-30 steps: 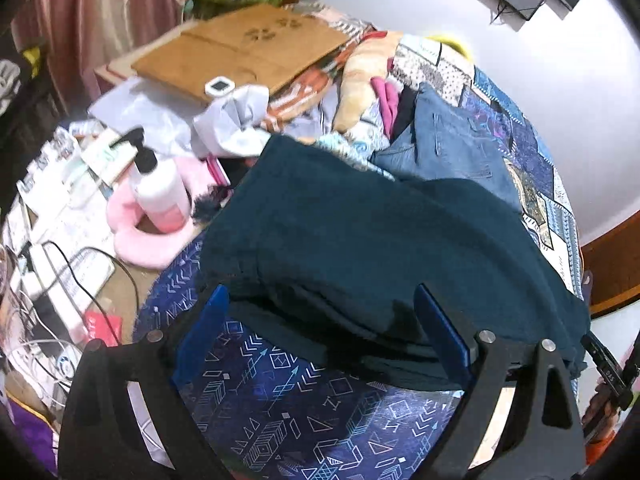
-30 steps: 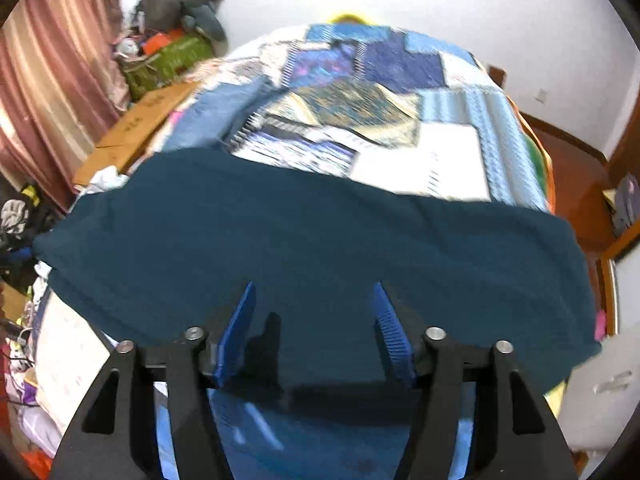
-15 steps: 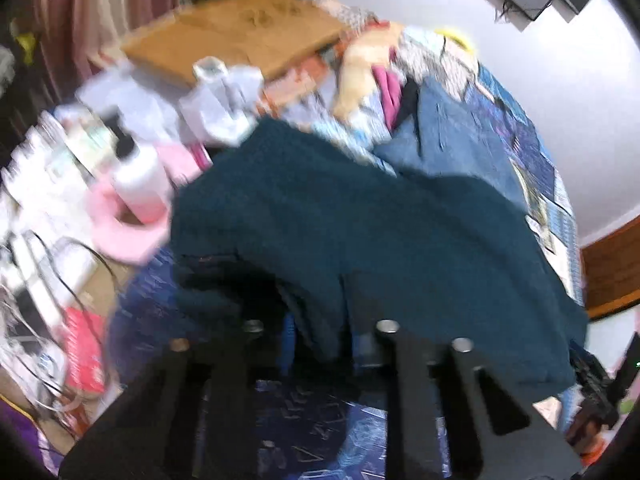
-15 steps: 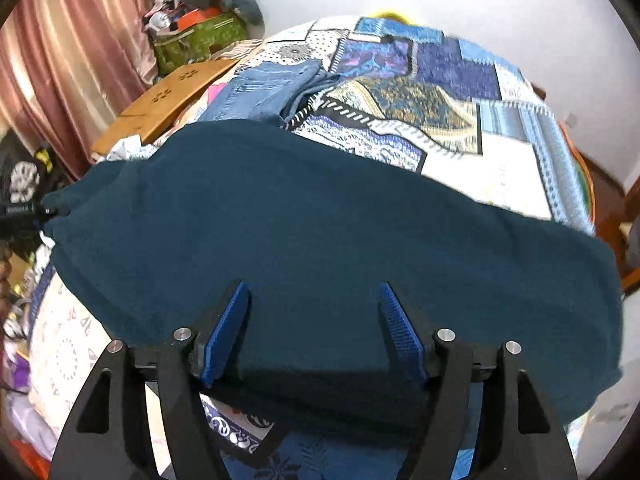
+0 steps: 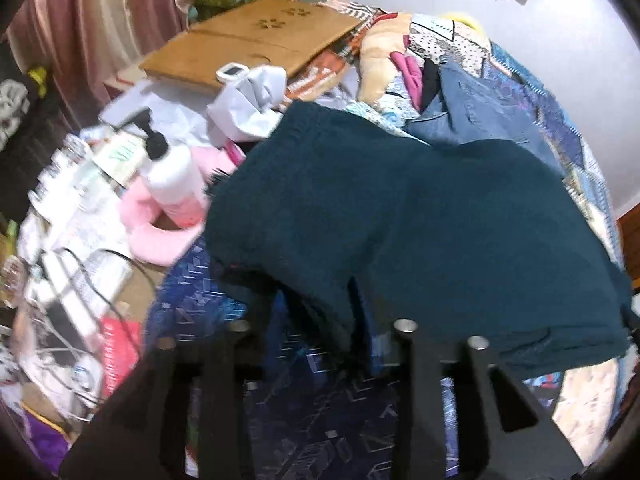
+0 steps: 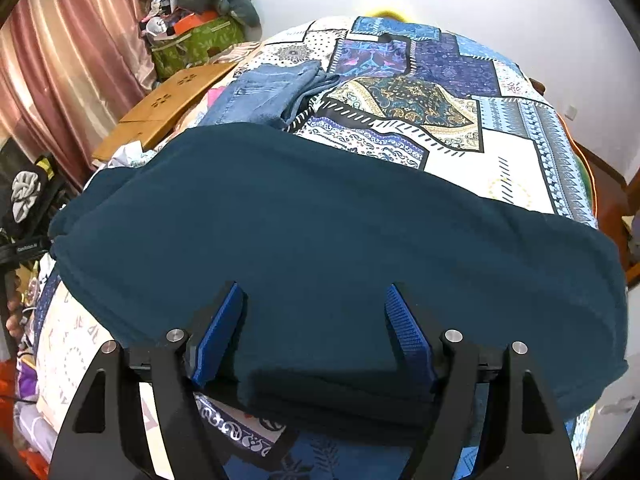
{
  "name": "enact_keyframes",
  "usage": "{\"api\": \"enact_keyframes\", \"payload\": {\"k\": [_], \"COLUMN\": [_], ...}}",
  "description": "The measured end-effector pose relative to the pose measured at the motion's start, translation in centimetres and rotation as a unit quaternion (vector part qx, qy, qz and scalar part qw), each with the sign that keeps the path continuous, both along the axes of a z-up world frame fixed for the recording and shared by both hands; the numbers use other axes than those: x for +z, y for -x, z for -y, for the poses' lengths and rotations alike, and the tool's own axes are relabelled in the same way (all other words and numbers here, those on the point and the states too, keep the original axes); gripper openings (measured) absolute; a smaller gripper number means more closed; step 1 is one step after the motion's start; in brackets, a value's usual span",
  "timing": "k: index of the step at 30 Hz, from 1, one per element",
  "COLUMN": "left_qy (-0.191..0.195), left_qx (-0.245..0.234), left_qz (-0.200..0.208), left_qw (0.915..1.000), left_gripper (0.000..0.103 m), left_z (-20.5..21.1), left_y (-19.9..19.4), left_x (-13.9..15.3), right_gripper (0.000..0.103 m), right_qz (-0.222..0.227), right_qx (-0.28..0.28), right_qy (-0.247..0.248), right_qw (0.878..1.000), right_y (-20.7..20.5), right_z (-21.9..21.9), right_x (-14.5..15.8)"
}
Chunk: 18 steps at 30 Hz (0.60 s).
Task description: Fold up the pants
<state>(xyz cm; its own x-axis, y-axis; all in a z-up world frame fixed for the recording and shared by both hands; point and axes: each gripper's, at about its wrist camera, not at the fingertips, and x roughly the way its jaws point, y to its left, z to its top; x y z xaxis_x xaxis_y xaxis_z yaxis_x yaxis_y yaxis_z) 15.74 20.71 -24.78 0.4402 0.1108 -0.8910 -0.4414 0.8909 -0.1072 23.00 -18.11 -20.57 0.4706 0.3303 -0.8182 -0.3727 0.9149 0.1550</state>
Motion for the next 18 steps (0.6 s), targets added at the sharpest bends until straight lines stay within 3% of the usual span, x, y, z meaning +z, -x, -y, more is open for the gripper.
{"api": "enact_keyframes", "payload": {"k": [7,12,16,18], "left_qy": [-0.054,-0.097,-0.093,-0.087], "left_qx": [-0.021,-0.053,-0.094,-0.115], "left_qz": [0.004,0.046,0.066,0.073], "left_qw": [0.9983,0.9928,0.9891,0.9868], "left_gripper": [0.063,0.084,0.086,0.092], "left_z": [0.8,3.3,6.0,7.4], "left_y": [0.8,0.4,-1.3,-2.4], "left_x": [2.8,6.2,7.8,8.1], "right_gripper": [0.082,0.082,0.082,0.082], "right_qz": [-0.025,-0.034,-0.035,-0.028], "right_qx": [-0.036,-0.061,-0.094,-0.118], "right_qy": [-0.039,-0.034,-0.023,-0.014], "right_qw": [0.998,0.997,0.995,0.993], "right_y": [0.6,1.6,2.5,3.2], "right_z": [2.6,5.1,8.2,10.1], "right_x": [-0.7,-0.6,-0.2,0.2]}}
